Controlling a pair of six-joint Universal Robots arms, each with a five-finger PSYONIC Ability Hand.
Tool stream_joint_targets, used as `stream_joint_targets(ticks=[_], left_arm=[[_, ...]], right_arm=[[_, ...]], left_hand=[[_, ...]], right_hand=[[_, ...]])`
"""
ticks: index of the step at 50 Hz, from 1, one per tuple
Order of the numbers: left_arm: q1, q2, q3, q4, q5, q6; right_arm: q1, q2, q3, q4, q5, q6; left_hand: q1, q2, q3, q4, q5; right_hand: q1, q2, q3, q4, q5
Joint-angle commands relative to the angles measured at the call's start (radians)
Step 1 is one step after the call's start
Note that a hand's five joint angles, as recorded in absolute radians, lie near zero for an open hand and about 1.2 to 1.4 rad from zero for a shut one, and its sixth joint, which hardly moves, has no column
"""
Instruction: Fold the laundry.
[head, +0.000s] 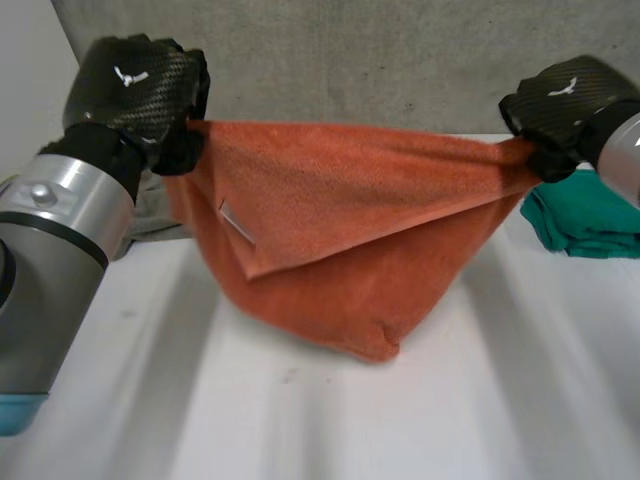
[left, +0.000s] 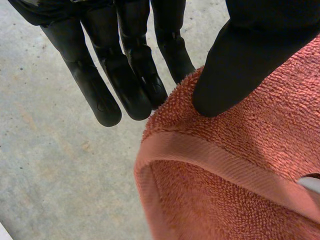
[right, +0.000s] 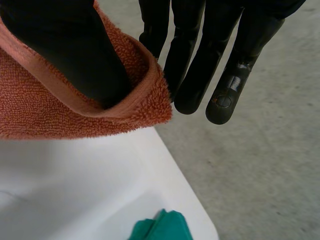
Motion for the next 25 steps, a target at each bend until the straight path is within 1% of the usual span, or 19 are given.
stream_joint_targets(ticks=[1,2,4,5,6,8,9,10,12,13,14,16,17,18,20,21,23,25], left_arm=[[0.001,-0.109,0.019,0.001,0.003,0.001],[0.004,-0.169,0.042,0.003,0.001,0.001],[0.004,-0.227,0.08,0.004,0.0,0.003],[0.004,-0.258,0.103,0.007,0.0,0.003],[0.004,-0.319,0.158,0.01,0.0,0.003],[0.008,-0.373,0.225,0.015,0.0,0.006],[0.013,-0.396,0.262,0.018,0.0,0.009],[0.025,-0.437,0.339,0.027,0.0,0.021],[0.04,-0.468,0.42,0.041,-0.002,0.035],[0.045,-0.48,0.46,0.049,-0.004,0.042],[0.047,-0.496,0.535,0.073,-0.004,0.047],[0.05,-0.502,0.598,0.111,-0.007,0.047],[0.053,-0.502,0.624,0.134,-0.01,0.047],[0.053,-0.497,0.663,0.186,-0.014,0.046],[0.048,-0.493,0.674,0.23,-0.014,0.046],[0.044,-0.484,0.674,0.274,-0.016,0.046],[0.039,-0.465,0.666,0.302,-0.017,0.046],[0.034,-0.429,0.628,0.32,-0.016,0.046]], right_arm=[[0.014,-0.01,0.053,0.005,-0.015,0.003],[0.014,0.003,0.048,0.004,-0.011,0.006],[0.014,0.045,0.035,-0.001,-0.01,0.019],[0.014,0.101,0.001,-0.016,-0.008,0.035],[0.014,0.131,-0.026,-0.027,-0.005,0.049],[0.017,0.195,-0.085,-0.059,0.002,0.097],[0.02,0.239,-0.135,-0.094,0.004,0.149],[0.021,0.264,-0.161,-0.116,0.004,0.184],[0.021,0.304,-0.22,-0.174,0.004,0.265],[0.018,0.336,-0.276,-0.238,0.007,0.34],[0.017,0.346,-0.297,-0.277,0.007,0.38],[0.018,0.355,-0.327,-0.358,0.008,0.451],[0.018,0.35,-0.338,-0.43,0.012,0.503],[0.017,0.346,-0.338,-0.473,0.012,0.537],[0.023,0.329,-0.326,-0.551,0.012,0.606],[0.024,0.321,-0.318,-0.571,0.012,0.62],[0.026,0.298,-0.292,-0.605,0.016,0.646],[0.032,0.234,-0.231,-0.627,0.015,0.668]], left_hand=[[0.266,0.202,0.207,0.198,0.254],[0.266,0.202,0.207,0.198,0.254],[0.266,0.202,0.207,0.198,0.254],[0.266,0.202,0.207,0.198,0.254],[0.266,0.202,0.207,0.198,0.254],[0.266,0.202,0.207,0.198,0.254],[0.266,0.202,0.207,0.198,0.254],[0.266,0.202,0.207,0.198,0.254],[0.266,0.202,0.207,0.198,0.254],[0.266,0.202,0.207,0.198,0.254],[0.266,0.202,0.207,0.198,0.254],[0.266,0.202,0.207,0.198,0.254],[0.266,0.202,0.207,0.198,0.254],[0.266,0.202,0.207,0.198,0.254],[0.266,0.202,0.207,0.198,0.254],[0.266,0.202,0.207,0.198,0.254],[0.266,0.202,0.207,0.198,0.254],[0.266,0.202,0.207,0.198,0.254]], right_hand=[[0.444,0.229,0.217,0.209,0.239],[0.444,0.229,0.217,0.209,0.239],[0.444,0.229,0.217,0.209,0.239],[0.444,0.229,0.217,0.209,0.239],[0.444,0.229,0.217,0.209,0.239],[0.444,0.229,0.217,0.209,0.239],[0.444,0.229,0.217,0.209,0.239],[0.444,0.229,0.217,0.209,0.239],[0.444,0.229,0.217,0.209,0.239],[0.444,0.229,0.217,0.209,0.239],[0.444,0.229,0.217,0.209,0.239],[0.444,0.229,0.217,0.209,0.239],[0.444,0.229,0.217,0.209,0.239],[0.444,0.229,0.217,0.209,0.239],[0.444,0.229,0.217,0.209,0.239],[0.444,0.229,0.217,0.209,0.239],[0.444,0.229,0.217,0.209,0.239],[0.444,0.229,0.217,0.209,0.239]])
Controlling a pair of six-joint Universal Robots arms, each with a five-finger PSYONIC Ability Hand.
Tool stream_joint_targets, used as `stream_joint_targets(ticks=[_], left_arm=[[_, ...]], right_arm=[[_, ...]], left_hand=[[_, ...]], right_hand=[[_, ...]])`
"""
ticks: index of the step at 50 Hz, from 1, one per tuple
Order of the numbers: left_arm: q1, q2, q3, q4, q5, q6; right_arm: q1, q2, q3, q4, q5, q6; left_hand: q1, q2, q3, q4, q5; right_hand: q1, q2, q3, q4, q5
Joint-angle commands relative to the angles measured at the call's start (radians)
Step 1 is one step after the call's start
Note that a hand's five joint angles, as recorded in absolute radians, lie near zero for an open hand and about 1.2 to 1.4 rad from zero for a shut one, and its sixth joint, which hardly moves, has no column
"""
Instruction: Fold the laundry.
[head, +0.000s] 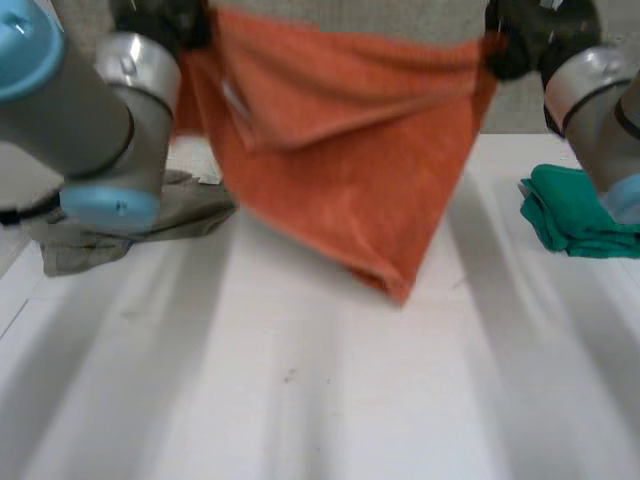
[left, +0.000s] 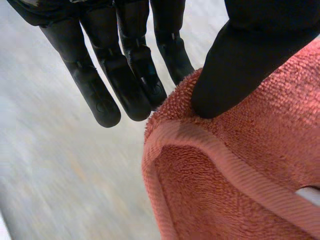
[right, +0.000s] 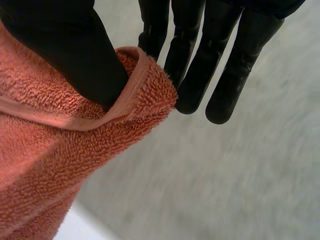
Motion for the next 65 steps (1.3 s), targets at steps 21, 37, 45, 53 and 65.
stream_joint_targets(ticks=[21,37,45,53,65], left_arm=[[0.081,-0.065,-0.528,-0.034,0.025,0.015],[0.072,0.001,-0.558,-0.12,0.056,0.021],[0.061,0.231,-0.807,-0.12,0.062,0.02],[-0.006,0.296,-1.0,-0.133,0.103,0.01],[-0.028,0.104,-0.947,-0.146,0.114,-0.003]], right_arm=[[0.056,-0.263,0.842,-0.059,-0.074,0.273],[0.082,-0.171,0.745,-0.039,-0.115,0.165],[0.072,-0.232,0.754,-0.025,-0.115,-0.104],[0.07,-0.237,0.77,-0.008,-0.114,-0.2],[0.075,-0.235,0.788,-0.008,-0.118,-0.206]], left_hand=[[0.266,0.2,0.203,0.195,0.254],[-0.623,-0.689,-0.686,-0.695,-0.635],[-0.547,-0.613,-0.61,-0.618,-0.559],[-0.433,-0.498,-0.495,-0.504,-0.445],[-0.494,-0.56,-0.556,-0.565,-0.506]], right_hand=[[0.437,0.228,0.217,0.209,0.239],[-0.785,-0.993,-1.005,-1.012,-0.983],[-0.785,-0.993,-1.005,-1.012,-0.983],[-0.785,-0.993,-1.005,-1.012,-0.983],[-0.785,-0.993,-1.005,-1.012,-0.983]])
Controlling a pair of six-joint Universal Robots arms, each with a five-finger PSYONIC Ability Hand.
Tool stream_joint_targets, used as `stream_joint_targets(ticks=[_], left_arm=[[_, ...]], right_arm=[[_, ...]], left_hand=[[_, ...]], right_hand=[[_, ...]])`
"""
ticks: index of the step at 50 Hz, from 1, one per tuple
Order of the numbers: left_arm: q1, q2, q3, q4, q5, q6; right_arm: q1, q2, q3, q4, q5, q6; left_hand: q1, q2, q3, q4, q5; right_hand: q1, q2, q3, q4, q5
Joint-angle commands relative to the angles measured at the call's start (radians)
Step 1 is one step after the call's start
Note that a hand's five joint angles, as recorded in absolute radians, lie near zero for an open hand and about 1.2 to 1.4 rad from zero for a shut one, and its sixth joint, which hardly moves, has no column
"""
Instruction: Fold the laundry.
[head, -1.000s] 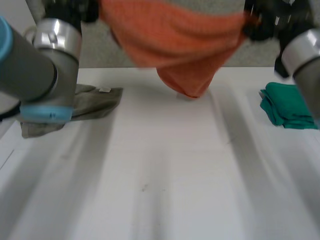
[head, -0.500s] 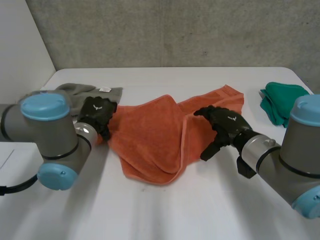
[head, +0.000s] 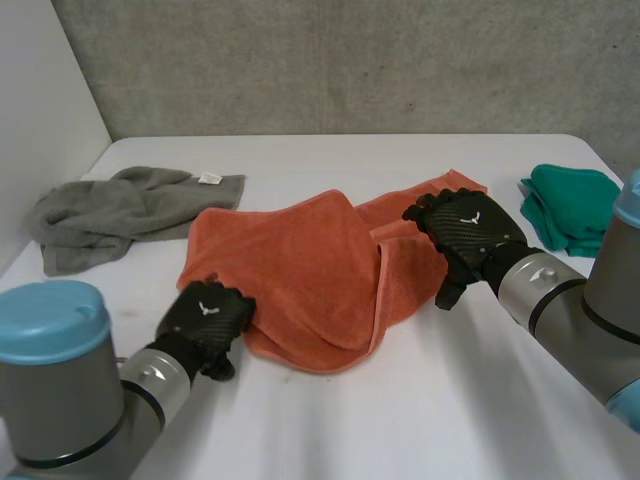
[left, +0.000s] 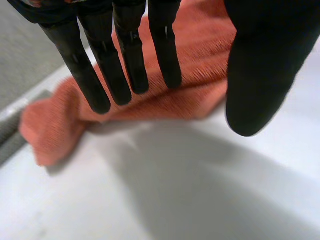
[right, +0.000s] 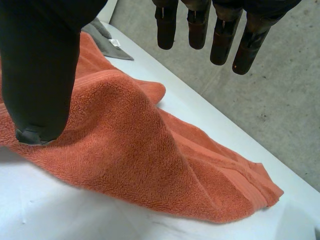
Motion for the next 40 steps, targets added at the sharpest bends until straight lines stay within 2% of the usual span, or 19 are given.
stream_joint_targets(ticks=[1,40], left_arm=[[0.002,-0.13,0.083,0.002,0.001,-0.002],[-0.039,-0.328,0.367,0.008,-0.008,-0.004]], right_arm=[[0.002,0.002,0.019,-0.001,-0.004,0.003],[0.016,0.009,0.06,-0.001,-0.008,-0.043]], left_hand=[[-0.036,-0.038,-0.039,-0.037,-0.036],[0.005,0.003,0.002,0.004,0.005]], right_hand=[[-0.025,-0.044,-0.04,-0.056,-0.058],[-0.025,-0.044,-0.04,-0.056,-0.058]])
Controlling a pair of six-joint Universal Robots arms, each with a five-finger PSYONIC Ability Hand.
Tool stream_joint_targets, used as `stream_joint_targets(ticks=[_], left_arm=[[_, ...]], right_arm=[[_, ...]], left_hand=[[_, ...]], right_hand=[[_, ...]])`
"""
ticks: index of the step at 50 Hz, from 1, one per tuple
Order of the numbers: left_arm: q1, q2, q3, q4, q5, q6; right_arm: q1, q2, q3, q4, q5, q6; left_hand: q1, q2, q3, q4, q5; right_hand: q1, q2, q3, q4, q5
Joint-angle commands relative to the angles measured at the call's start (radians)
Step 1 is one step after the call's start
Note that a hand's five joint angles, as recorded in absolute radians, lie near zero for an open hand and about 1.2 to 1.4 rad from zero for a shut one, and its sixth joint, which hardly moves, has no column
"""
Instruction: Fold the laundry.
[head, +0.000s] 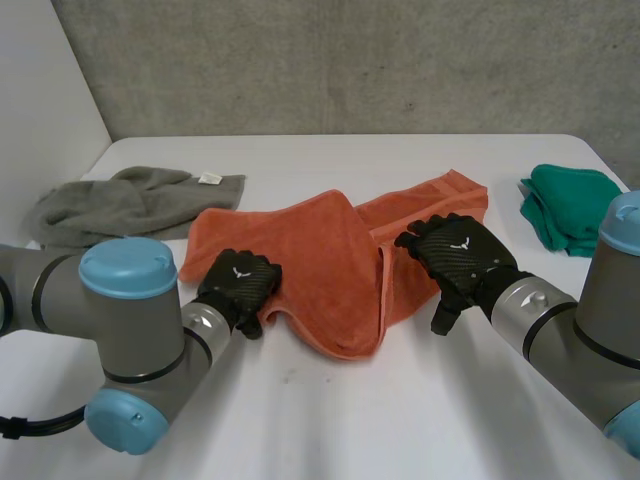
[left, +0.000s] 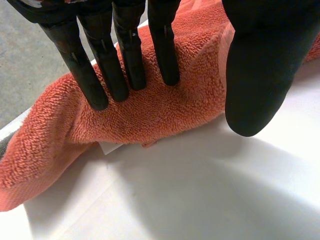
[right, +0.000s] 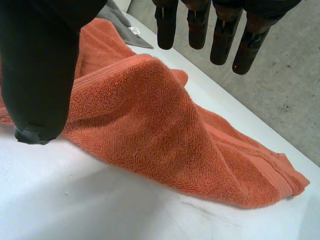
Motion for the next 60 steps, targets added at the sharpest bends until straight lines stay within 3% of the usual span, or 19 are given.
stream_joint_targets(ticks=[1,9,13,15,16,26,33,36,39,40,41,47,50,55,60], left_arm=[[-0.012,-0.051,0.052,-0.003,-0.003,0.0],[-0.043,-0.089,0.09,-0.011,-0.002,-0.003],[-0.05,-0.089,0.104,-0.009,-0.005,-0.008],[-0.05,-0.089,0.115,-0.009,-0.011,-0.02],[-0.05,-0.089,0.116,-0.009,-0.011,-0.024],[-0.041,-0.002,0.069,-0.034,-0.058,-0.08],[-0.006,0.091,-0.018,-0.067,-0.054,-0.072],[0.026,0.139,-0.06,-0.077,-0.052,-0.071],[0.039,0.174,-0.075,-0.084,-0.052,-0.071],[0.039,0.182,-0.075,-0.087,-0.052,-0.071],[0.04,0.2,-0.075,-0.097,-0.052,-0.071],[0.04,0.288,-0.057,-0.147,-0.049,-0.071],[0.04,0.361,-0.035,-0.172,-0.046,-0.067],[0.043,0.483,0.012,-0.193,-0.045,-0.067],[0.071,0.582,0.052,-0.247,-0.043,-0.052]], right_arm=[[-0.001,0.004,-0.002,0.0,0.002,-0.011],[-0.014,0.01,-0.054,-0.001,-0.003,-0.112],[-0.014,0.03,-0.114,0.002,-0.021,-0.249],[-0.011,0.052,-0.164,0.006,-0.044,-0.345],[-0.01,0.063,-0.184,0.012,-0.055,-0.376],[-0.002,0.303,-0.535,0.36,-0.282,-0.655],[-0.002,0.478,-0.718,0.488,-0.274,-0.756],[-0.001,0.523,-0.755,0.489,-0.25,-0.781],[-0.001,0.564,-0.795,0.488,-0.196,-0.797],[-0.001,0.567,-0.811,0.486,-0.179,-0.787],[-0.001,0.566,-0.819,0.486,-0.173,-0.781],[-0.005,0.492,-0.775,0.5,-0.145,-0.735],[-0.013,0.359,-0.685,0.499,-0.129,-0.657],[-0.028,0.073,-0.571,0.503,0.012,-0.469],[-0.06,-0.098,-0.471,0.59,0.108,-0.433]], left_hand=[[0.09,0.091,0.091,0.094,0.099],[0.181,0.182,0.181,0.184,0.19],[0.462,0.464,0.463,0.466,0.471],[0.772,0.773,0.773,0.776,0.781],[0.809,0.81,0.809,0.812,0.818],[0.809,0.81,0.81,0.813,0.818],[0.809,0.81,0.81,0.813,0.818],[0.809,0.81,0.81,0.813,0.818],[0.809,0.81,0.81,0.813,0.818],[0.809,0.81,0.81,0.813,0.818],[0.809,0.81,0.81,0.813,0.818],[0.809,0.81,0.81,0.813,0.818],[0.809,0.81,0.81,0.813,0.818],[0.809,0.81,0.81,0.813,0.818],[0.809,0.81,0.81,0.813,0.818]], right_hand=[[-0.025,-0.044,-0.04,-0.056,-0.058],[-0.025,-0.044,-0.04,-0.056,-0.058],[-0.025,-0.044,-0.04,-0.056,-0.058],[-0.025,-0.044,-0.04,-0.056,-0.058],[-0.025,-0.044,-0.04,-0.056,-0.058],[-0.025,-0.044,-0.04,-0.056,-0.058],[-0.024,-0.043,-0.039,-0.056,-0.057],[0.129,0.11,0.114,0.097,0.095],[0.729,0.71,0.714,0.697,0.696],[1.068,1.049,1.053,1.037,1.035],[1.196,1.177,1.18,1.164,1.162],[1.197,1.178,1.182,1.165,1.164],[1.197,1.178,1.182,1.165,1.164],[1.197,1.178,1.182,1.165,1.164],[1.197,1.178,1.182,1.165,1.164]])
